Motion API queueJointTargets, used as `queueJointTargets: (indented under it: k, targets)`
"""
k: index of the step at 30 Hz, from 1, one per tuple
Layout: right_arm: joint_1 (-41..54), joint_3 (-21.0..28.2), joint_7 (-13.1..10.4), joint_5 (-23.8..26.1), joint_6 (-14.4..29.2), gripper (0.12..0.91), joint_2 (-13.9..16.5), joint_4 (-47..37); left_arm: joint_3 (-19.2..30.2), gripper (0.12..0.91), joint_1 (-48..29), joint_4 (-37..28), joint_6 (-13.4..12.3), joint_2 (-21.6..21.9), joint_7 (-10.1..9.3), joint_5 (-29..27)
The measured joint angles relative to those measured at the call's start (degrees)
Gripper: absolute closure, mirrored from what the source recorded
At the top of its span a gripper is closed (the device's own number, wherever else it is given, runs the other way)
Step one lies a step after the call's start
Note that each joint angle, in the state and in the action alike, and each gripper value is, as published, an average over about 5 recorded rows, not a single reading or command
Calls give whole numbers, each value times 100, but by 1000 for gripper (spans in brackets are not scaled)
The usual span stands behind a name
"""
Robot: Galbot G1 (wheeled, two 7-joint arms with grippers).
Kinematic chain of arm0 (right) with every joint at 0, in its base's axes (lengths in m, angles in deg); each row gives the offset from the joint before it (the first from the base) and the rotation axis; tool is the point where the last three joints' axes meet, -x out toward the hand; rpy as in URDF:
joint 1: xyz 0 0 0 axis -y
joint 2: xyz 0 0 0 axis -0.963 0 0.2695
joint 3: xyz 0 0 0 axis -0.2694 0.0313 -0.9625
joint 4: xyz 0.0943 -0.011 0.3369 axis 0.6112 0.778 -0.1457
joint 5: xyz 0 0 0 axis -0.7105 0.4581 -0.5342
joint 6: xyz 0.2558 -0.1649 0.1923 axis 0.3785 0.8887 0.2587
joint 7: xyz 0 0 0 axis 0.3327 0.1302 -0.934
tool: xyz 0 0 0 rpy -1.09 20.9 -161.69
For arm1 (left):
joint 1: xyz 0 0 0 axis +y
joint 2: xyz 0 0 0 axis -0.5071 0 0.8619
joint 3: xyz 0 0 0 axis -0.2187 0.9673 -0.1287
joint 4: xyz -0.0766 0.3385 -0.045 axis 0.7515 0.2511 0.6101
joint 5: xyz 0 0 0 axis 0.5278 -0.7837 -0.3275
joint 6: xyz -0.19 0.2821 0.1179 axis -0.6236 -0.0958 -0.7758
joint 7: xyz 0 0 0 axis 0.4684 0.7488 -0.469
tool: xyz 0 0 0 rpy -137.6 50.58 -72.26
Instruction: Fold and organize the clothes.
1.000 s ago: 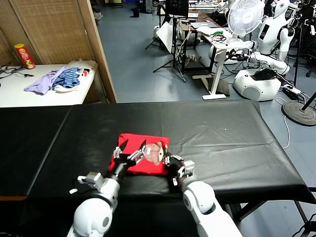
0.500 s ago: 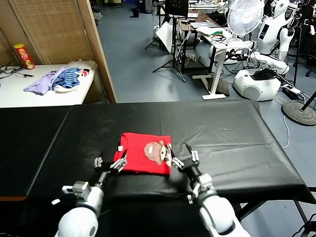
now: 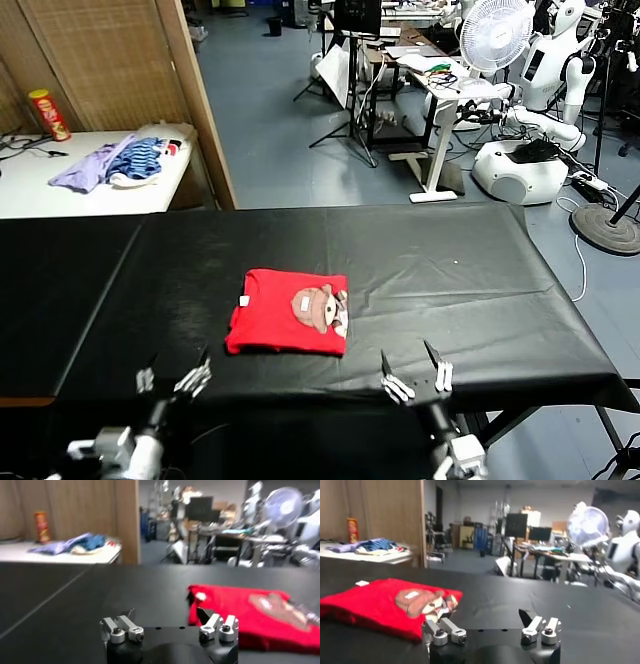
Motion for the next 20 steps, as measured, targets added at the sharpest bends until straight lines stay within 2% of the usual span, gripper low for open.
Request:
queueJointTargets:
  k: [6, 9, 20]
  targets:
    - [-739, -19, -425, -115, -542, 227, -16, 526, -370, 232, 823, 367, 406, 111, -6, 450]
    - [-980, 3, -578, -197, -776, 227, -55, 716, -532, 232, 1113, 492, 514, 143, 44, 513]
    - [-1222, 7, -649, -211, -918, 227, -76, 898, -700, 232, 1362, 600, 539, 115, 143, 508]
